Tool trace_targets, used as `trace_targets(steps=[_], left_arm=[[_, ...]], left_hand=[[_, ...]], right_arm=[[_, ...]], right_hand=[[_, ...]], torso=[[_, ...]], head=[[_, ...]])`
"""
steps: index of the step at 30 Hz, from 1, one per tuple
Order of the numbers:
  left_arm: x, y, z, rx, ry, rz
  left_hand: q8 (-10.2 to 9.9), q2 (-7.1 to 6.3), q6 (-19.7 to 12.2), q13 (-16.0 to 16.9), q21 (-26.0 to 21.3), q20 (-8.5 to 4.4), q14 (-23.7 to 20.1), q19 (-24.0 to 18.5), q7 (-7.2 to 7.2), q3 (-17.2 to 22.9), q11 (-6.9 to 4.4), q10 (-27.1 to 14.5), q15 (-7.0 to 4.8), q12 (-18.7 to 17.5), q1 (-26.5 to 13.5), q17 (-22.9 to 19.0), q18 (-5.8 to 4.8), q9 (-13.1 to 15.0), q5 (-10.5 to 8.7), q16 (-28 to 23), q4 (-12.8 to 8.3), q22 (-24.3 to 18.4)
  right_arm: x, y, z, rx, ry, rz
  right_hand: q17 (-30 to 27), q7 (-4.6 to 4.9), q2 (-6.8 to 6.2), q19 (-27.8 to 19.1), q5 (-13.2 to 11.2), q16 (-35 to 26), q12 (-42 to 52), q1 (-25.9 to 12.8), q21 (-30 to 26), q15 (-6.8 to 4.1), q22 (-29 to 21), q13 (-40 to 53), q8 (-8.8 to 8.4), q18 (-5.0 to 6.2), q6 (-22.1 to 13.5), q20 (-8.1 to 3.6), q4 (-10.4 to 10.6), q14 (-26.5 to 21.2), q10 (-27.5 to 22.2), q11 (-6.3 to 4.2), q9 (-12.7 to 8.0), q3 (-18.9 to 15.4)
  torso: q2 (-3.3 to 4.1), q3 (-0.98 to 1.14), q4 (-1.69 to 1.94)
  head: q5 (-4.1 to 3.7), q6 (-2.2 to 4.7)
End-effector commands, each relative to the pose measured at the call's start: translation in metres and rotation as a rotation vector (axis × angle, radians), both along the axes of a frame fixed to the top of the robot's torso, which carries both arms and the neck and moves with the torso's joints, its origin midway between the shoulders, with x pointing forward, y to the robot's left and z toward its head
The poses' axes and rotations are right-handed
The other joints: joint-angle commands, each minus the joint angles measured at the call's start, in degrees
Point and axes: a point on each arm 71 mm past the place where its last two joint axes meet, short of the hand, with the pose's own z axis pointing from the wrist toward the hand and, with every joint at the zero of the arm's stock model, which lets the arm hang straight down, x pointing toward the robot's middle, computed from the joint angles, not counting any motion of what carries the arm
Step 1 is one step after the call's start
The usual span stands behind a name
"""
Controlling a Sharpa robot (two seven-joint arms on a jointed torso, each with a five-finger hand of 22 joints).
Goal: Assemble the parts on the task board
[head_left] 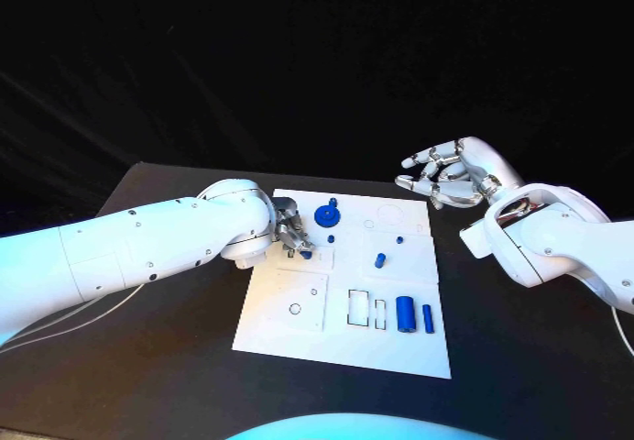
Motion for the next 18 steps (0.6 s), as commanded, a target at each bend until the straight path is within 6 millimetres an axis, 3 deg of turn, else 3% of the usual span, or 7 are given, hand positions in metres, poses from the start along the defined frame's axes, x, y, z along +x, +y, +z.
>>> trace_targets(steps=[1,18], left_arm=[[0.0001,-0.0015,0.0034,-0.041,-0.043,0.018],[-0.0024,-0.0029,-0.0008,-0.022,-0.041,0.0]], left_hand=[[0.2,0.33,0.4,-0.1,0.2,-0.31,5.4,3.8,-0.11,11.4,0.0,0.5,-0.45,0.1,0.3,13.2,-0.42,0.2,0.1,-0.2,-11.7,11.7],[0.2,0.31,0.4,-0.2,0.2,-0.32,5.4,3.7,-0.15,11.4,-0.03,0.6,-0.48,0.0,0.3,13.0,-0.41,0.2,0.11,-0.3,-11.7,11.7]], right_arm=[[-0.0009,0.0011,0.0006,-0.004,-0.011,0.012],[-0.0012,0.0015,-0.0003,0.012,0.01,0.012]], right_hand=[[0.0,-0.06,0.36,0.1,0.1,-0.2,-0.2,0.0,-0.2,-0.03,0.0,-0.1,0.37,0.72,-0.3,0.04,-0.1,-0.3,-0.3,-0.13,0.1,0.4],[0.2,-0.07,0.36,0.2,0.2,-0.1,-0.2,0.0,0.0,-0.03,0.1,-0.1,0.4,0.7,-0.3,0.03,-0.1,-0.2,-0.3,-0.14,0.1,0.4]], torso=[[-0.03,-0.01,0.04],[0.05,0.0,-0.05]], head=[[-0.14,-0.07],[-0.16,-0.2]])
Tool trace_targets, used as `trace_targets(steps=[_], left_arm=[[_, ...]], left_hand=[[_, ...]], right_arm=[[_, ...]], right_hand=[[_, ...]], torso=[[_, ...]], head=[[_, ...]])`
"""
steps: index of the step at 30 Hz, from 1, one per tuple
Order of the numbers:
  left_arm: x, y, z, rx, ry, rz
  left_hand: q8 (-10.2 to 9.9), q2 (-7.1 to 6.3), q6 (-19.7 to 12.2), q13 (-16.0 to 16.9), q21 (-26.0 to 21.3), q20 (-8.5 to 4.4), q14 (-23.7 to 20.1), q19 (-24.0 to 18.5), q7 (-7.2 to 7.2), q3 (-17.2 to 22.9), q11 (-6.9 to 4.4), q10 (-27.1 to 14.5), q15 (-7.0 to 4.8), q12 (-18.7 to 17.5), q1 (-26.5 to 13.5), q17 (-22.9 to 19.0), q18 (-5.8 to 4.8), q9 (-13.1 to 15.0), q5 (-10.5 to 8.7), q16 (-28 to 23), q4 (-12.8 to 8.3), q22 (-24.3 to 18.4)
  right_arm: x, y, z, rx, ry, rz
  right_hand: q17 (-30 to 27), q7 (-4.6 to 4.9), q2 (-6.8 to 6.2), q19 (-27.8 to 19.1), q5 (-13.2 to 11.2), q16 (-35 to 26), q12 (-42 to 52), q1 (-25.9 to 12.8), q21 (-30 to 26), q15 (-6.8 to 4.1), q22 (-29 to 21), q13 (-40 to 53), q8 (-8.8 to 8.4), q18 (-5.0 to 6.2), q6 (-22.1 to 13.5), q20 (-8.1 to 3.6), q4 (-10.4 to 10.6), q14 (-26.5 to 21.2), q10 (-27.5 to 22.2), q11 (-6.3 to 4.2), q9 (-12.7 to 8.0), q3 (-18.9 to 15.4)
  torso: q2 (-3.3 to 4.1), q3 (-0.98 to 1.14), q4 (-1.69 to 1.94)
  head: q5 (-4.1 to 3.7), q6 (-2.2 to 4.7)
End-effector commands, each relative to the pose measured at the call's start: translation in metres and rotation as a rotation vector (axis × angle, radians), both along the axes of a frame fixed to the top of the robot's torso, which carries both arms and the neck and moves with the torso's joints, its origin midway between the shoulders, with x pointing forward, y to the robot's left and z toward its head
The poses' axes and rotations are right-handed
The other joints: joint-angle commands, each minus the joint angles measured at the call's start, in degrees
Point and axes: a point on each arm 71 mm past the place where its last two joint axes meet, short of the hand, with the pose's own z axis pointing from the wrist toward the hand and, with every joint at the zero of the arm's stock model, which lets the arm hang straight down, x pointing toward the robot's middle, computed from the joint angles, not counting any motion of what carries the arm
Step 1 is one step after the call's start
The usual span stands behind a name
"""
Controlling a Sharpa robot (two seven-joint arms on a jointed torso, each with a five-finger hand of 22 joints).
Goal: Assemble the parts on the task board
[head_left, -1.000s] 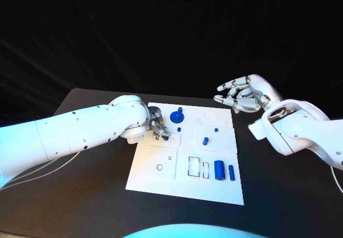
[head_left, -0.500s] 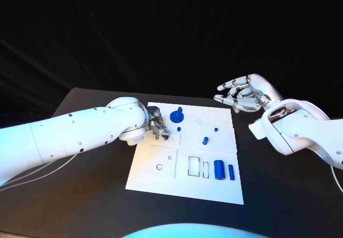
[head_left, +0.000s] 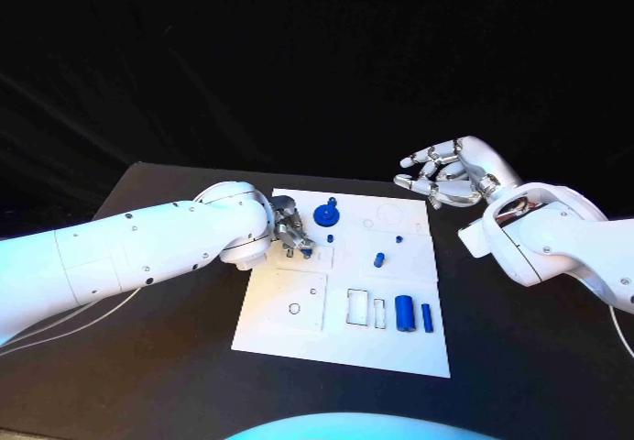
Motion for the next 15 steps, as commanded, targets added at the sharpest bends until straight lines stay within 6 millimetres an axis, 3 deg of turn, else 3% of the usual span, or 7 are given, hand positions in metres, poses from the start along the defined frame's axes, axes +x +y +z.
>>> trace_targets(steps=[1,15], left_arm=[[-0.0002,-0.0025,-0.0007,0.008,-0.004,-0.018],[-0.001,-0.0026,-0.0053,0.044,0.01,-0.035]], left_hand=[[0.3,0.24,0.4,-0.1,0.2,-0.32,5.4,3.7,-0.14,11.4,0.05,0.1,-0.48,0.0,0.2,13.0,-0.41,0.2,0.27,-0.3,-11.7,11.7],[0.3,0.21,0.4,-0.2,0.2,-0.34,5.4,3.8,-0.17,11.5,0.01,0.1,-0.52,-0.1,0.2,13.1,-0.42,0.2,0.28,-0.3,-11.7,11.7]], right_arm=[[-0.0006,0.0012,0.0,0.001,0.001,0.013],[-0.0004,0.0009,-0.0002,0.001,0.002,0.013]], right_hand=[[0.1,-0.07,0.36,0.2,0.2,-0.1,-0.2,0.0,0.0,-0.03,0.1,-0.1,0.4,0.7,-0.3,0.03,-0.1,-0.2,-0.3,-0.14,0.1,0.4],[0.1,-0.07,0.36,0.2,0.2,-0.1,-0.2,0.0,0.0,-0.03,0.1,-0.1,0.4,0.7,-0.3,0.03,-0.1,-0.2,-0.3,-0.14,0.1,0.4]], torso=[[0.05,0.04,-0.07],[0.01,0.04,-0.04]], head=[[0.05,-0.1],[-0.01,-0.37]])
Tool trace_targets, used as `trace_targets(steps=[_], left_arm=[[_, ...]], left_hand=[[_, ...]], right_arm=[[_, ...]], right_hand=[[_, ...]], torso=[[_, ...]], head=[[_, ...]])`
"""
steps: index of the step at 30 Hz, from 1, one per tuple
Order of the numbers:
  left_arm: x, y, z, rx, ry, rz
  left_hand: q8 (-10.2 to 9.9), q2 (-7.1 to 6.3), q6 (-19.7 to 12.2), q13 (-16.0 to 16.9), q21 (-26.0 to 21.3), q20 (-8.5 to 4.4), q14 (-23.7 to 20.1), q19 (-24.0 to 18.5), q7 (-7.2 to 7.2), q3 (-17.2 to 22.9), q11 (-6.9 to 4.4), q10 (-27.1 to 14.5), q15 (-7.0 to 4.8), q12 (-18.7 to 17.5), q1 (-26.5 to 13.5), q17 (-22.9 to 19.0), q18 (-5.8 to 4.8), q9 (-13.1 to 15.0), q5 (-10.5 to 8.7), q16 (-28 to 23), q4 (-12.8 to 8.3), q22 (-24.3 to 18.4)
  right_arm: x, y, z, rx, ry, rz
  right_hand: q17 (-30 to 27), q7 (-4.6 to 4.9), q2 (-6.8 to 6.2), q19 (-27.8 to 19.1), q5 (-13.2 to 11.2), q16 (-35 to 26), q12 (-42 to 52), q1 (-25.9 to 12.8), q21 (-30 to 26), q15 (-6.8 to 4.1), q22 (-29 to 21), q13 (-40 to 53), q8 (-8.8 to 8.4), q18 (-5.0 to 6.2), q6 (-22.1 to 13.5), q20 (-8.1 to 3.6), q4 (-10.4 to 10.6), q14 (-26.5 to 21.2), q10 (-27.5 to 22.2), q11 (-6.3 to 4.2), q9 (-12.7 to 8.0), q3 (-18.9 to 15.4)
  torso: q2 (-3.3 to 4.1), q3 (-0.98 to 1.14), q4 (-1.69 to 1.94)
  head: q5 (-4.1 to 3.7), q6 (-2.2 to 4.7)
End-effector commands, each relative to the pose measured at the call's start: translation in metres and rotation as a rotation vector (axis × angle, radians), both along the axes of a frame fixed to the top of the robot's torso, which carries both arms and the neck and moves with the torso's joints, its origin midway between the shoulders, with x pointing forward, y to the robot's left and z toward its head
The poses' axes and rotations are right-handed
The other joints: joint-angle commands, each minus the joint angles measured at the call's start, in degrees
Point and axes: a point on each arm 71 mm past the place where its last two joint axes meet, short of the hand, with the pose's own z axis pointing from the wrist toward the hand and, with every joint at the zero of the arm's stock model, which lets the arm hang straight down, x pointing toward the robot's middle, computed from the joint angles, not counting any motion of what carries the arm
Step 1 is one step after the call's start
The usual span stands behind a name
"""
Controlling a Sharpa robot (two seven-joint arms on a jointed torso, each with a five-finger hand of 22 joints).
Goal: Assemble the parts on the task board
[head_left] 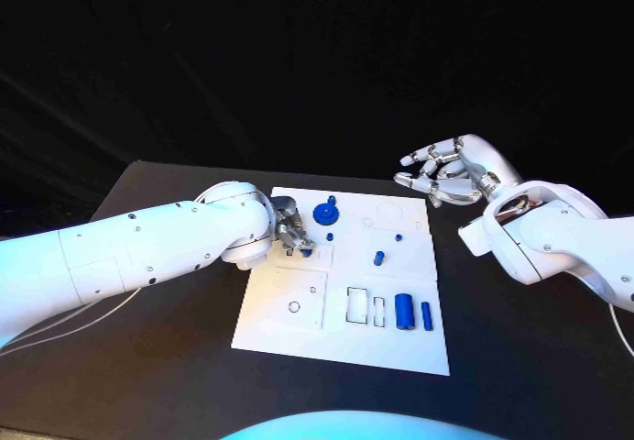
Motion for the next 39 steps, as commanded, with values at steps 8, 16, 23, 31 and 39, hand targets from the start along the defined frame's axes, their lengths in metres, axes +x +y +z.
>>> trace_targets(steps=[8,16,23,31,39], left_arm=[[-0.0019,0.001,-0.0027,0.039,0.022,-0.029],[-0.0022,0.0022,-0.0032,0.042,0.029,-0.027],[-0.0024,0.0024,-0.0032,0.043,0.03,-0.025],[-0.0034,-0.0006,-0.0038,0.047,0.042,-0.038],[-0.0037,-0.0016,-0.0051,0.054,0.062,-0.041]], left_hand=[[0.2,0.12,0.4,0.1,0.2,-0.35,5.4,3.8,-0.18,11.5,-0.02,0.2,-0.53,-0.1,0.1,13.1,-0.43,0.2,0.2,-0.3,-11.8,11.7],[0.2,0.07,0.5,0.2,0.3,-0.36,5.4,3.8,-0.2,11.5,-0.04,0.2,-0.55,0.0,0.1,13.1,-0.44,0.3,0.2,-0.3,-11.8,11.8],[0.2,0.07,0.5,0.2,0.3,-0.36,5.4,3.8,-0.2,11.5,-0.04,0.2,-0.55,0.0,0.1,13.1,-0.44,0.3,0.2,-0.3,-11.8,11.8],[0.2,-0.01,0.5,0.2,0.2,-0.38,5.4,3.8,-0.21,11.6,-0.06,0.3,-0.57,0.1,0.0,13.1,-0.42,0.3,0.19,-0.3,-11.9,11.7],[0.4,-0.67,0.5,1.0,0.2,-0.52,5.4,3.8,-0.94,9.8,-0.53,1.4,-0.85,0.8,-2.3,13.2,-0.44,0.9,-0.08,-0.2,-10.9,11.8]], right_arm=[[-0.0004,0.0013,-0.0001,-0.002,-0.002,0.015],[-0.0001,0.002,-0.0002,-0.003,-0.001,0.016],[0.0,0.0024,-0.0004,-0.003,0.0,0.018],[0.0,0.0025,-0.0004,-0.003,0.001,0.019],[-0.0004,0.0036,-0.0001,-0.002,-0.003,0.024]], right_hand=[[0.1,-0.09,0.41,0.2,0.3,-0.1,-0.2,0.0,-0.1,-0.05,0.0,-0.1,0.44,0.71,-0.3,0.02,-0.1,-0.2,-0.2,-0.15,0.1,0.4],[0.0,-0.09,0.45,0.2,0.4,-0.1,-0.2,0.0,-0.2,-0.06,0.0,-0.1,0.46,0.72,-0.2,0.02,-0.1,-0.2,-0.2,-0.16,0.1,0.4],[0.0,-0.1,0.49,0.2,0.4,-0.2,-0.2,0.0,-0.2,-0.06,-0.1,-0.2,0.47,0.73,-0.2,0.02,0.0,-0.2,-0.2,-0.16,0.1,0.5],[0.0,-0.1,0.49,0.2,0.4,-0.2,-0.2,0.0,-0.2,-0.06,-0.1,-0.2,0.47,0.73,-0.2,0.02,0.0,-0.2,-0.2,-0.16,0.1,0.5],[-0.1,-0.14,0.49,0.3,0.5,-0.3,-0.2,0.3,-0.3,-0.1,-0.1,-0.3,0.54,0.73,-0.2,-0.01,-0.2,-0.2,-0.2,-0.22,0.1,0.6]], torso=[[-0.02,-0.02,0.04],[-0.01,-0.04,0.05],[-0.01,-0.01,0.1],[-0.01,0.04,-0.05],[-0.02,0.03,0.02]], head=[[-0.06,-0.17],[-0.03,-0.18],[0.07,-0.22],[0.1,-0.25],[0.01,-0.29]])
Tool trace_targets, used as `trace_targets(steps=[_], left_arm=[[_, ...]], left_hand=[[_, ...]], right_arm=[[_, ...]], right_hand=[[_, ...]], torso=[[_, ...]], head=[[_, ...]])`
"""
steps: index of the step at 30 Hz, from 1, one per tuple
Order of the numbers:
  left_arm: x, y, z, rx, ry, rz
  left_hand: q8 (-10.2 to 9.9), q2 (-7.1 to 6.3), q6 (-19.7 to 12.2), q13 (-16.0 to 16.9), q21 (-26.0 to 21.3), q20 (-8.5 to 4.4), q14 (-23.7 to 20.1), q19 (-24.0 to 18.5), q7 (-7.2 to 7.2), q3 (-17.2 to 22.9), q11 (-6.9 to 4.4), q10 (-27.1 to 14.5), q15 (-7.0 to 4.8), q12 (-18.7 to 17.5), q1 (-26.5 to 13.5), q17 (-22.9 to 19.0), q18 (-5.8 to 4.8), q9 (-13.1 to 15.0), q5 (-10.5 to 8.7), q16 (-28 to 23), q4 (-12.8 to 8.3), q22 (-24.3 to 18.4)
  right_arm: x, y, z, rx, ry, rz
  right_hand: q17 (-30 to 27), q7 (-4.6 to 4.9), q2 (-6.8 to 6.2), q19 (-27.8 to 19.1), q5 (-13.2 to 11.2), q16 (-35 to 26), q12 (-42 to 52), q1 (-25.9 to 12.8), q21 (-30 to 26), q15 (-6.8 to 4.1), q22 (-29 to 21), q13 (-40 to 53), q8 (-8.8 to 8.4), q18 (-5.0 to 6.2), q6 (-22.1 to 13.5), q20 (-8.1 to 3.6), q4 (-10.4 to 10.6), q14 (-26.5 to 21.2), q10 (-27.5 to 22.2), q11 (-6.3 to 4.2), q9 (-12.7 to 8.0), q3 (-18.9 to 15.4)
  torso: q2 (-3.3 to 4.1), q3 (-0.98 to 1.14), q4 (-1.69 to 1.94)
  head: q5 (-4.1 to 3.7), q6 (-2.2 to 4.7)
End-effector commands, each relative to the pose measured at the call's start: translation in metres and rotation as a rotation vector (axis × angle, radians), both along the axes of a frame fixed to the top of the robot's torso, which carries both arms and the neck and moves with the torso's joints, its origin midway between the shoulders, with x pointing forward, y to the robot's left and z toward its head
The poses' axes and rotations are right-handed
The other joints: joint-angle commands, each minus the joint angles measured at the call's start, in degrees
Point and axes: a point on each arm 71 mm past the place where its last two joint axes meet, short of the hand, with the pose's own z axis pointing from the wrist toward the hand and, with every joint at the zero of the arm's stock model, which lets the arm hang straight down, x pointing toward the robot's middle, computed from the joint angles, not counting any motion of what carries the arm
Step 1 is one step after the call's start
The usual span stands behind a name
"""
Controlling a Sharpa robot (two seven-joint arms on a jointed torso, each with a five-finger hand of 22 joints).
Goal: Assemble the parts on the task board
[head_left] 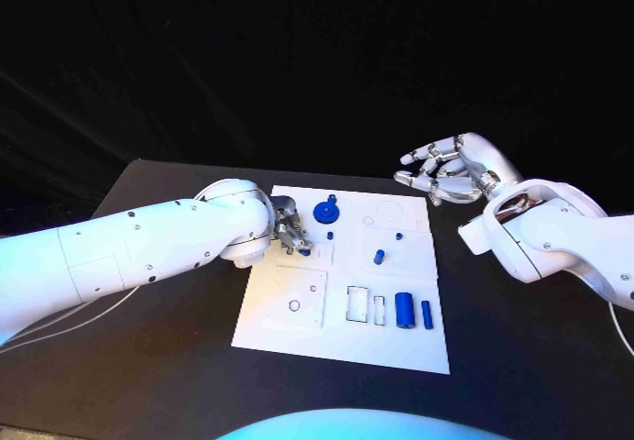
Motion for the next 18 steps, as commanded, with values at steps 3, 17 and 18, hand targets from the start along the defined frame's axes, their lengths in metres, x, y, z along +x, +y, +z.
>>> trace_targets(steps=[3,17,18], left_arm=[[-0.0033,-0.0033,-0.0047,0.022,0.046,-0.022],[-0.0016,-0.0052,-0.0057,0.032,0.051,-0.011],[-0.0014,-0.0054,-0.0057,0.033,0.051,-0.01]], left_hand=[[0.4,0.19,0.6,0.2,0.3,-0.62,5.4,3.9,-1.3,7.3,-0.41,0.6,-0.65,0.4,-1.3,13.2,-0.47,0.4,-0.09,-0.2,-8.7,11.9],[0.4,1.99,1.8,1.5,0.4,-0.98,5.4,4.0,-1.96,0.3,-0.89,0.8,-1.11,1.5,-4.1,13.4,-0.53,0.7,-0.16,0.0,-5.0,12.1],[0.4,2.04,1.9,1.6,0.4,-0.99,5.4,4.0,-1.96,0.1,-0.9,0.9,-1.11,1.6,-4.1,13.4,-0.54,0.7,-0.16,0.0,-4.9,12.2]], right_arm=[[-0.0009,0.0031,0.0003,-0.002,-0.006,0.023],[-0.0006,0.006,0.0001,-0.001,-0.003,0.029],[-0.0007,0.0061,0.0001,-0.001,-0.003,0.029]], right_hand=[[0.0,-0.14,0.49,0.3,0.3,-0.3,-0.2,0.3,-0.3,-0.1,-0.1,0.0,0.21,0.73,-0.2,-0.01,-0.1,-0.2,-0.2,-0.22,0.0,0.4],[0.0,-0.15,0.5,0.3,0.3,-0.3,-0.2,0.3,-0.3,-0.1,-0.1,-0.1,0.22,0.73,-0.2,-0.01,-0.1,-0.2,-0.2,-0.22,0.1,0.4],[0.0,-0.15,0.5,0.3,0.3,-0.3,-0.2,0.3,-0.3,-0.1,-0.1,-0.1,0.22,0.73,-0.2,-0.01,-0.1,-0.2,-0.2,-0.22,0.1,0.4]], torso=[[-0.04,-0.01,0.05],[-0.02,0.01,0.07],[-0.01,0.01,0.06]], head=[[-0.08,-0.02],[-0.25,0.05],[-0.22,0.04]])
